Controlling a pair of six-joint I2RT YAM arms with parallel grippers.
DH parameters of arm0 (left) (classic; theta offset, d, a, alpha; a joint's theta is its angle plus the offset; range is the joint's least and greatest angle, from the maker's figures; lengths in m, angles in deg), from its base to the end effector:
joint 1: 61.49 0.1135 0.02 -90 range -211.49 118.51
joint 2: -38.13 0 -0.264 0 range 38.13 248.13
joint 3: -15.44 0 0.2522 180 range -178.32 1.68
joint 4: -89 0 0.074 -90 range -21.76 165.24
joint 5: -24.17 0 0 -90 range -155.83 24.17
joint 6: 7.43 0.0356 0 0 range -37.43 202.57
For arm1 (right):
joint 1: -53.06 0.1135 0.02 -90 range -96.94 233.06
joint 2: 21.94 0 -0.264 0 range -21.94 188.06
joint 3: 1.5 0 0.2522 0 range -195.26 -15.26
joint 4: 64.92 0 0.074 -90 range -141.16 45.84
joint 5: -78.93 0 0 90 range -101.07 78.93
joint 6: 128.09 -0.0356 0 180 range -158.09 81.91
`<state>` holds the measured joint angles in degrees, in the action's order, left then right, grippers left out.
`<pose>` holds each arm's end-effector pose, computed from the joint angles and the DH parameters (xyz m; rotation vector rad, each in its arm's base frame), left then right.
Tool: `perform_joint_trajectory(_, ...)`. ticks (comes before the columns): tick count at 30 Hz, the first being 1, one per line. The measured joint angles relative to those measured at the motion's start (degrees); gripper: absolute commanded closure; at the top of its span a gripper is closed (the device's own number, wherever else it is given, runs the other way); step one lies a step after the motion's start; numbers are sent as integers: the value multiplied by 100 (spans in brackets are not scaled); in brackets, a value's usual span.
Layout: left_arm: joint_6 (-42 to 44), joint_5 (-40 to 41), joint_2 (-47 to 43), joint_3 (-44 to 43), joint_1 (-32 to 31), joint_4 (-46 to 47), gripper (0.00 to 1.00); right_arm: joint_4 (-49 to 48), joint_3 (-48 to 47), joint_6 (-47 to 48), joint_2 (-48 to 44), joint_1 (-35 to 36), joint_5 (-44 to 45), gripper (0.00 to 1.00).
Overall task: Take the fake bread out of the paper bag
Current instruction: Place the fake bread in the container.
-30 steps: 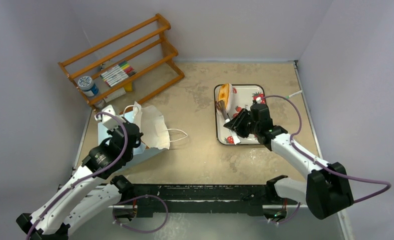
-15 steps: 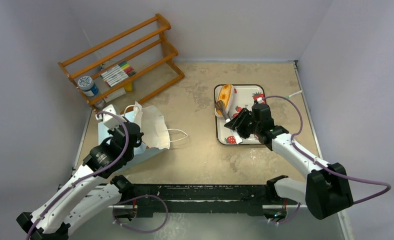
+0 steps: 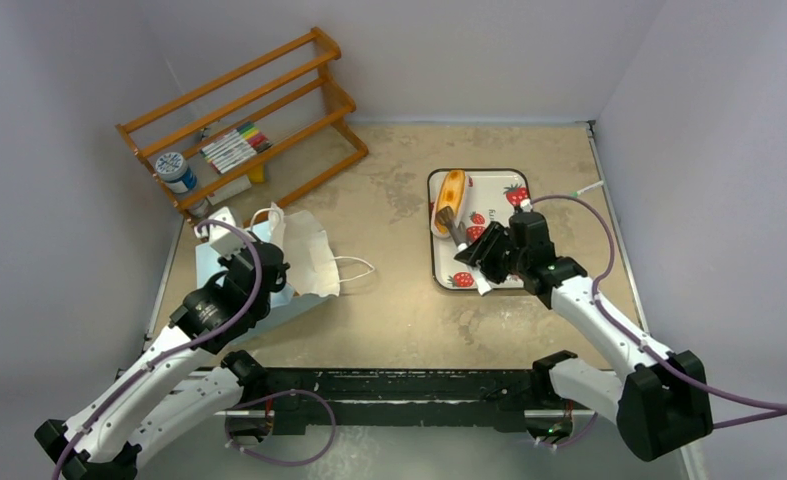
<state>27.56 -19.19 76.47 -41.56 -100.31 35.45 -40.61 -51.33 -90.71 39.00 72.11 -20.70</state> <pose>0.1196 -0.0630 0.3016 -0.7016 1.8496 -0.1672 0.2137 0.0801 0.2324 0.5734 2.2502 0.8591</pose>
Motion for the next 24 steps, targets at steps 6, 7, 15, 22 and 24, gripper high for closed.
perform_joint_trajectory(6, -9, 0, 35, 0, 0, 66, 100, 225, 0, 63, -109, 2, 39, 52)
perform_joint_trajectory(7, -11, 0, 39, 0, 0, 79, 100, 291, 0, 83, -146, 2, 72, 52)
perform_joint_trajectory(15, -55, -2, 44, 0, 0, 122, 100, 787, -66, 214, -483, 0, 304, 52)
perform_joint_trajectory(22, -98, -2, 44, 0, 2, 142, 100, 1172, -299, 269, -850, 0, 595, 53)
perform_joint_trajectory(24, -98, -2, 44, 0, 0, 144, 100, 1226, -396, 278, -896, 0, 706, 56)
